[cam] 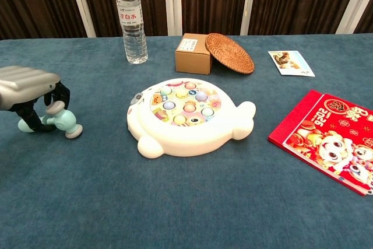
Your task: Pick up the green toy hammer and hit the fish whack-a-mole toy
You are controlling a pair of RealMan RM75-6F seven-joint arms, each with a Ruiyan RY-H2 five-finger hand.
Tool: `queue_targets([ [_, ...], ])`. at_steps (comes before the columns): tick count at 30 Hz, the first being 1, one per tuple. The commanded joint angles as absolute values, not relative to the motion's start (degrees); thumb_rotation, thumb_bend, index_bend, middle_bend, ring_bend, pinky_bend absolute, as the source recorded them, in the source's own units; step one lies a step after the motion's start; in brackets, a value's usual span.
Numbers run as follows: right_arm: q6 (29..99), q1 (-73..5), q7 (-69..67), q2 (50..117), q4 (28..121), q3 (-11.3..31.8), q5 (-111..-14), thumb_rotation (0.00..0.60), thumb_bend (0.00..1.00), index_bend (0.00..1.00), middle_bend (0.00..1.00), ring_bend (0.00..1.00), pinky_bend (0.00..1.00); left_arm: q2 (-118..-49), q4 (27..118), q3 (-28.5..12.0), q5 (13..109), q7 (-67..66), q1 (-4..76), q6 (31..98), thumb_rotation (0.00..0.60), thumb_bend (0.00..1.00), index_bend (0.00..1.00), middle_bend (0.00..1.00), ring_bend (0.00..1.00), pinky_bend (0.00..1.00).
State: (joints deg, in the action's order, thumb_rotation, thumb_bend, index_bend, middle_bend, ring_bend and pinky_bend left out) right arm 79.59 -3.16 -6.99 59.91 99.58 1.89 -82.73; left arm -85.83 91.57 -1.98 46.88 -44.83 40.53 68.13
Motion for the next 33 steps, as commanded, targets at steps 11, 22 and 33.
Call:
queue_targets([
  [11,79.51,-3.13,-7.31,59.79,99.39,1.95,-82.49,0.6,0.16,0.0,0.0,0.0,0.0,-80.92,97.99,-2.63,49.29,-44.67,39.1,70.25,0.6,0.3,0.32,0.28,0.22,0.3],
  [22,79.77,-3.07,-6.77,59.86,99.67,1.67,-83.21,0.6,0.16,0.0,0.0,0.0,0.0,-71.11,107.19,0.9,56.96,-35.47,32.04,74.95,0.6,0.18,0.2,0.14,0.11,0.18],
  [33,80.7,-2.92,-5.01,60.14,99.09,1.45,-84.34,0.6,0.16,0.0,0.0,0.0,0.0,-67.13,105.21,11.86,78.69,-19.21,16.92,89.06,0.6,0.06,0.01,0.0,0.0,0.05],
])
